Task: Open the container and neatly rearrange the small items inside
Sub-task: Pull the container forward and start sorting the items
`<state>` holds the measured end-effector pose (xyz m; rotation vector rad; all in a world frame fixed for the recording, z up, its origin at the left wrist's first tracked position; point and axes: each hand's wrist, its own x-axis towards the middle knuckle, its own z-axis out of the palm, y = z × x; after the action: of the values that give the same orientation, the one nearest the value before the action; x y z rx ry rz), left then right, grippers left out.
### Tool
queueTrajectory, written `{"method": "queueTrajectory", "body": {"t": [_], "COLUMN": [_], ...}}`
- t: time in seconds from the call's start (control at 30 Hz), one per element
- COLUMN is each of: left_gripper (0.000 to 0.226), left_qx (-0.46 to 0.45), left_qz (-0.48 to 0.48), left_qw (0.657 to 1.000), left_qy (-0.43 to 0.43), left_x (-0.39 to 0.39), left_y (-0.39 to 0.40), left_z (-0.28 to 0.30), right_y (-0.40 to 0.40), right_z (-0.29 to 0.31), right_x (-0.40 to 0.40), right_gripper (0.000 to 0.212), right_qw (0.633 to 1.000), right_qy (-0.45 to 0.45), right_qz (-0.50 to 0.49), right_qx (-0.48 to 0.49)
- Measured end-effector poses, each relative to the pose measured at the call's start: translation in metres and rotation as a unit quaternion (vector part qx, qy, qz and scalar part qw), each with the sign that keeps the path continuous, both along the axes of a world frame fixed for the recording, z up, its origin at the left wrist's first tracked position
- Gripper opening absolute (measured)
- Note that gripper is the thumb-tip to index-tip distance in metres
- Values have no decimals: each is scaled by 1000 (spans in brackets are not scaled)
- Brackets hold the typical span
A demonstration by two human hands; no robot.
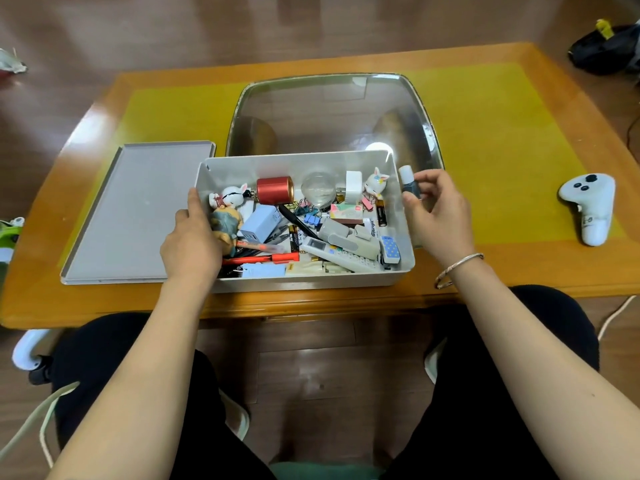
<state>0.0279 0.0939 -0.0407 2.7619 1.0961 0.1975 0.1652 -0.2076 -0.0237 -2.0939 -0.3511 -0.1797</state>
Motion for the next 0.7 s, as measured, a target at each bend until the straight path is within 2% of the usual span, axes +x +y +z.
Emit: {"method": "queueTrajectory", "body": {"t": [0.17,0.3,0.37,0.43,0.5,0.57,0.7], "left_gripper": [81,80,75,63,53,48,51], "left_qx": [2,-30,-8,20,18,-19,-109], "left_qz": [-12,-11,-12,-23,-75,-169,-350], "left_qw": [1000,999,998,990,977,962,922], "left_qy": [-11,-31,-67,-138,-196,-214,-126], "left_x": [-3,-3,-3,-3,0,10,42], "left_y": [-2,-6,-11,-19,-35,-60,-113], "left_z": [0,5,8,13,17,19,15], "right_y": [15,24,25,24,23,23,22], "right_z": [-3,-6,-7,-7,-7,-7,-9], "right_x": [-12,-17,-18,-19,-20,-21,-20], "right_gripper": [25,24,24,24,24,24,25], "right_qw": [995,994,993,994,994,994,995], "right_qy": [-28,-26,-31,-36,-40,-46,-51], "right_qz": [19,19,16,18,24,29,24], "right_qx": [-93,-109,-110,-106,-101,-94,-85]}}
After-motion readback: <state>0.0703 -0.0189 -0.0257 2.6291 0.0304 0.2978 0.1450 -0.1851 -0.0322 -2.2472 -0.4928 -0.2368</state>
